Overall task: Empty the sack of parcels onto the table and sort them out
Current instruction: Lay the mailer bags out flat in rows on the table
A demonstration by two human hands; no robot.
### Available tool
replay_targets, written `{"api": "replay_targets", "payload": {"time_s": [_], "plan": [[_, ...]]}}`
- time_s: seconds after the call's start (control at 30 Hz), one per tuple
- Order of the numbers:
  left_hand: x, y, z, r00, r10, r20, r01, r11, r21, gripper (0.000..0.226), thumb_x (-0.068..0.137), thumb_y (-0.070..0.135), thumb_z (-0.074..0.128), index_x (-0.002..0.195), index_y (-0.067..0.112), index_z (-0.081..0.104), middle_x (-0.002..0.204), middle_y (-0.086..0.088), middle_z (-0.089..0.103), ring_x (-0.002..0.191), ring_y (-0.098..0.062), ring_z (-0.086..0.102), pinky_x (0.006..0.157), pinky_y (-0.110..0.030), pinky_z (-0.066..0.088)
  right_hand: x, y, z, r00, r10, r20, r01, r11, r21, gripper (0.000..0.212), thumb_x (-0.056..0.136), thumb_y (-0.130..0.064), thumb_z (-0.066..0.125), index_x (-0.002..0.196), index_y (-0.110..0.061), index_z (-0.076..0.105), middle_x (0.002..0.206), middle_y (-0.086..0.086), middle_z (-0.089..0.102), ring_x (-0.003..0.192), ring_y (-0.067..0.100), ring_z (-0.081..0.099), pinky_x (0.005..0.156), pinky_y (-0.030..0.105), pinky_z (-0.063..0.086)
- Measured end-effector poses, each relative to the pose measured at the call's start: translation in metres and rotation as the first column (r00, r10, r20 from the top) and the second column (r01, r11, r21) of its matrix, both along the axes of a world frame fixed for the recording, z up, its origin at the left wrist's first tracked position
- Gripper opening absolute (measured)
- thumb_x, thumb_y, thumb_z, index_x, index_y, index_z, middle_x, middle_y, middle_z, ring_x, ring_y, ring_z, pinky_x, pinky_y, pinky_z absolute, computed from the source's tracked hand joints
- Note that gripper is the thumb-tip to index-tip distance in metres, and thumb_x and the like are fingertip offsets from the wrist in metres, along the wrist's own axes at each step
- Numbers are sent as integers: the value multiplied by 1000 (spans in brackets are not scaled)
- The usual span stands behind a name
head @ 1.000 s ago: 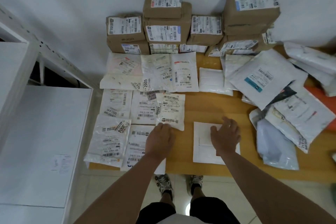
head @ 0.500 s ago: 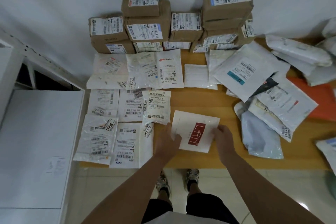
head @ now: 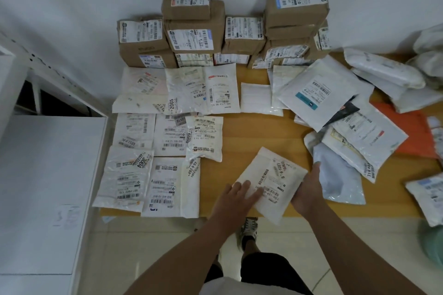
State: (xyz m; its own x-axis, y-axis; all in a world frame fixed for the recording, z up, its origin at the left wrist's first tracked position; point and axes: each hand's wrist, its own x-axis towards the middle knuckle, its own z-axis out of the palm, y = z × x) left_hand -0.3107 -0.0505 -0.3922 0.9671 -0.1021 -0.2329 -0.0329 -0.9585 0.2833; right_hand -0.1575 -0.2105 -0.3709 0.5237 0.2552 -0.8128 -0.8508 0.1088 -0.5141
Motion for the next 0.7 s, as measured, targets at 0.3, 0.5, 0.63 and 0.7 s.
{"api": "replay_targets", "payload": {"time_s": [0.3, 0.5, 0.63, 0.7], "plan": [[-21, 25, 4, 880, 475, -11, -475, 877, -79, 51, 77, 32, 45, 125, 18, 52, 121, -9, 55, 106, -30, 57, 86, -43, 48, -41, 32, -36, 517, 840, 164, -115, 257, -959, 94, 80, -53, 71, 154, -20, 22, 158, 18, 17, 141, 43, 22, 110, 58, 31], [-52, 80, 7, 329, 909, -256, -944, 320, -78, 64, 90, 34, 56, 146, 16, 31, 148, -11, 31, 134, -32, 30, 108, -49, 31, -85, 50, -59, 29, 999, -21, -102, -18, -995, 89, 76, -82, 41, 152, -38, 26, 165, 5, 5, 147, 42, 9, 106, 67, 24], [-53, 87, 1, 331, 902, -278, -943, 324, -71, 62, 93, 39, 51, 147, 15, 32, 152, -8, 28, 137, -32, 26, 109, -50, 29, -102, 56, -59, -76, 997, 2, -49, -2, -999, 93, 69, -78, 61, 149, -37, 34, 164, 7, 15, 143, 39, 14, 91, 71, 38], [-52, 87, 0, 329, 898, -293, -944, 325, -61, 61, 94, 42, 49, 146, 15, 33, 152, -6, 27, 137, -32, 26, 110, -49, 30, -109, 61, -62, -140, 990, 13, -24, 10, -1000, 95, 64, -75, 68, 146, -35, 41, 161, 10, 22, 138, 41, 25, 88, 67, 44]]}}
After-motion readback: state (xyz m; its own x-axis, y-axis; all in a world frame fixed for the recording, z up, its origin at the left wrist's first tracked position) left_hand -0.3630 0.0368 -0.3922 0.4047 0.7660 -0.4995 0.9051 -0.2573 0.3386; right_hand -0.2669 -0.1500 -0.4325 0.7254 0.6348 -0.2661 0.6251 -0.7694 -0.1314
